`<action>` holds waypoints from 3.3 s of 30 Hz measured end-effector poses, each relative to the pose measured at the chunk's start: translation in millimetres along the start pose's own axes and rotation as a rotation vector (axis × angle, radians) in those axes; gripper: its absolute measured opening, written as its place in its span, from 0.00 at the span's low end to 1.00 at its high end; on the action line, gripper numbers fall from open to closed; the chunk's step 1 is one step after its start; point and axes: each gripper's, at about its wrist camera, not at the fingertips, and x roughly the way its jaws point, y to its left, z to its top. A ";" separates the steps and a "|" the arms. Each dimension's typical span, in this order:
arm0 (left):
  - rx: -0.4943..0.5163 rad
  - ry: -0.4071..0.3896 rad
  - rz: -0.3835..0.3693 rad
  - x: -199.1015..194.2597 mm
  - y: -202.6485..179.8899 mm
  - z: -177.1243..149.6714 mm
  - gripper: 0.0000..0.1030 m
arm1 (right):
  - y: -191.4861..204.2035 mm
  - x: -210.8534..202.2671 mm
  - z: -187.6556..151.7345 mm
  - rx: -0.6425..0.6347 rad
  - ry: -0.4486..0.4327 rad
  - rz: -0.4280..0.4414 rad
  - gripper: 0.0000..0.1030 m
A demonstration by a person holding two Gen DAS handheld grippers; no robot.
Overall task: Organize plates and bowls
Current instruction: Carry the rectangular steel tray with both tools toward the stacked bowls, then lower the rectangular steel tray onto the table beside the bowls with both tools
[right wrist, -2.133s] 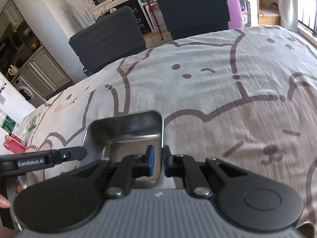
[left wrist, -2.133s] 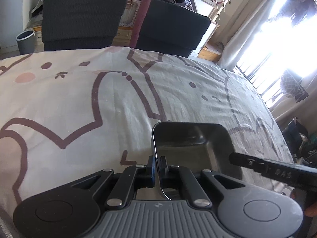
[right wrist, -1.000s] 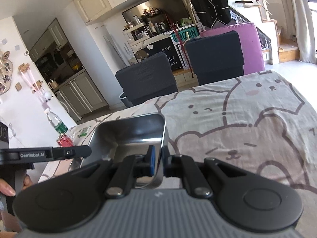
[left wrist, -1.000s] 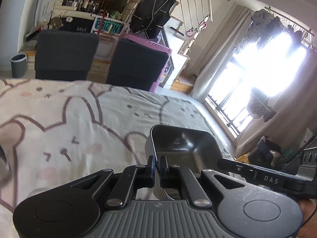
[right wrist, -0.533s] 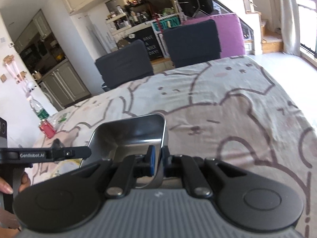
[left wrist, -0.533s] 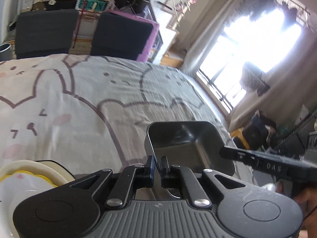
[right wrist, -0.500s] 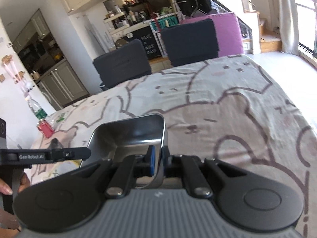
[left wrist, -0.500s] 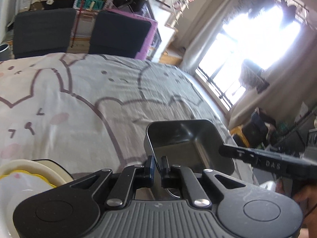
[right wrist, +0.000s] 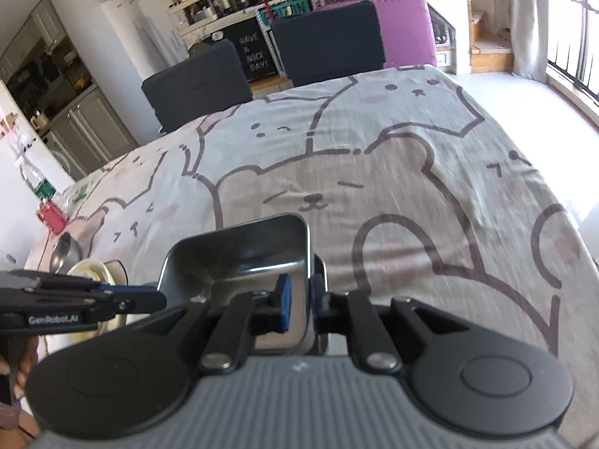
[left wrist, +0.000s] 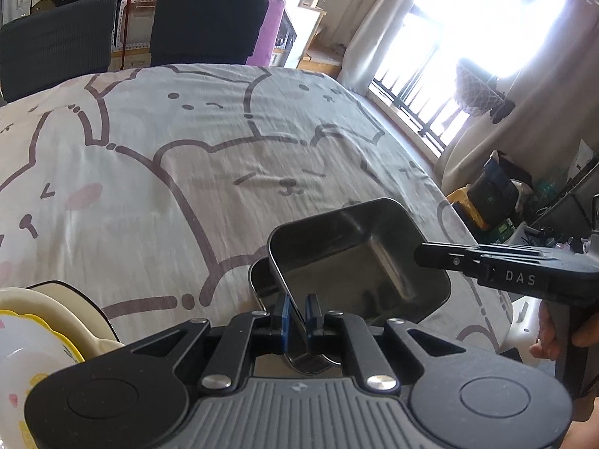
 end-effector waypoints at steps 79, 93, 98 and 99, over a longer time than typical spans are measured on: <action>0.067 0.089 0.018 14.5 -2.8 -9.4 0.24 | 9.6 30.6 -6.8 -0.101 0.197 -0.010 0.24; 0.081 0.100 0.019 19.8 -4.4 -10.4 0.22 | 5.8 34.0 -7.2 -0.098 0.190 -0.015 0.13; 0.078 0.108 0.024 22.9 -3.5 -10.7 0.22 | 0.0 31.2 -2.3 -0.104 0.173 -0.038 0.12; 0.076 0.110 0.025 23.8 -3.2 -10.9 0.22 | -0.5 32.7 -3.0 -0.112 0.174 -0.044 0.12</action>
